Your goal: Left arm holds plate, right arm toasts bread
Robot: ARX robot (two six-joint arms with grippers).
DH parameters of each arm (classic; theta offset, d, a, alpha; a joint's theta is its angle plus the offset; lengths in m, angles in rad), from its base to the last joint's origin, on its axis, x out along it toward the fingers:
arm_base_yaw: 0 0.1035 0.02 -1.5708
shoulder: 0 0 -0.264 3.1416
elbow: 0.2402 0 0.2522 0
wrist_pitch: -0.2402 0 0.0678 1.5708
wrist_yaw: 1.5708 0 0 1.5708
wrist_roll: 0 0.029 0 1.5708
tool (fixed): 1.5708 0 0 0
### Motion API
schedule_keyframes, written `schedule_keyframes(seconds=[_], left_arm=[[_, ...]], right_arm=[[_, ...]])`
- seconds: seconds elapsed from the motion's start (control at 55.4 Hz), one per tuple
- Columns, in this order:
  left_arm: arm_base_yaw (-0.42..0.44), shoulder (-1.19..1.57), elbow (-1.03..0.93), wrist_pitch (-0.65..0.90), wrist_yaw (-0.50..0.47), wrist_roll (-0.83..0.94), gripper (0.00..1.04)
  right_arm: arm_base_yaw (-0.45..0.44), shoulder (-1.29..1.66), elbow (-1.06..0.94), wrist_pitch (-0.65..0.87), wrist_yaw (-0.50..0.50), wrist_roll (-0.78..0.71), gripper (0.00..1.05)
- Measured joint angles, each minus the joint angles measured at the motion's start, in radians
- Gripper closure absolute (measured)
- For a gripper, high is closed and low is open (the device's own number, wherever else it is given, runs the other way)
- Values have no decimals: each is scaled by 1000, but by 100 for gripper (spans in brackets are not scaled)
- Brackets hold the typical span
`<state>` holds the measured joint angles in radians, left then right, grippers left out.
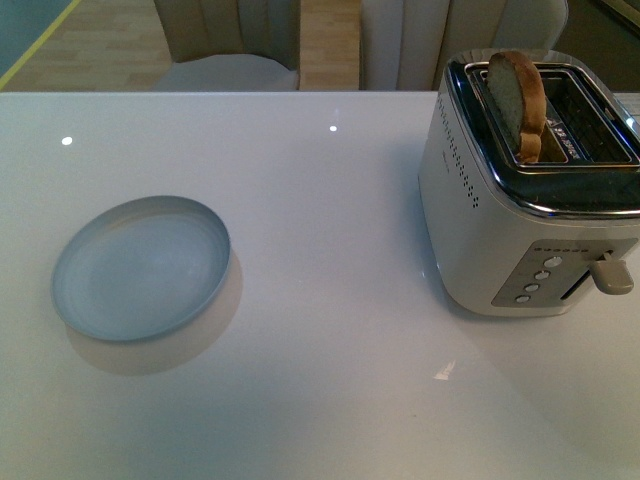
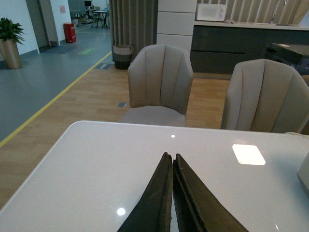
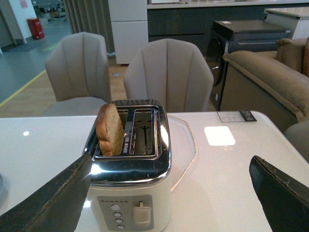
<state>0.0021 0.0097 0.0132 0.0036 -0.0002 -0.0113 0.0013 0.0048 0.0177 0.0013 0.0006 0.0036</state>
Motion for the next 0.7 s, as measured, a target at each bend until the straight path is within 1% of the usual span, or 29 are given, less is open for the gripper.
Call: schedule_keyframes(seconds=[0.271,0.307,0.397,0.415,0.47,0.488,0.614,0.632,0.686,0.704], left_arm=[[0,-3,0,-2,0,0,102],[0,-3,0,-2,0,0,98],[0,-3,0,-2,0,0,80],[0,-3,0,-2,0,0,78],[0,-3,0,-2,0,0,68],[0,-3,0,-2,0,0,66],[0,-3,0,-2,0,0,43],[0,-3,0,-2,0,0,41],[0,-3,0,-2,0,0,30],[0,-3,0,-2,0,0,29]], right_arm=[[0,0,0,0,0,0,9],[0,0,0,0,0,0,9],[0,0,0,0,0,0,9],[0,0,0,0,0,0,9],[0,0,0,0,0,0,9],[0,0,0,0,0,0,9],[0,0,0,0,0,0,9],[0,0,0,0,0,0,9],[0,0,0,0,0,0,9],[0,0,0,0,0,0,9]])
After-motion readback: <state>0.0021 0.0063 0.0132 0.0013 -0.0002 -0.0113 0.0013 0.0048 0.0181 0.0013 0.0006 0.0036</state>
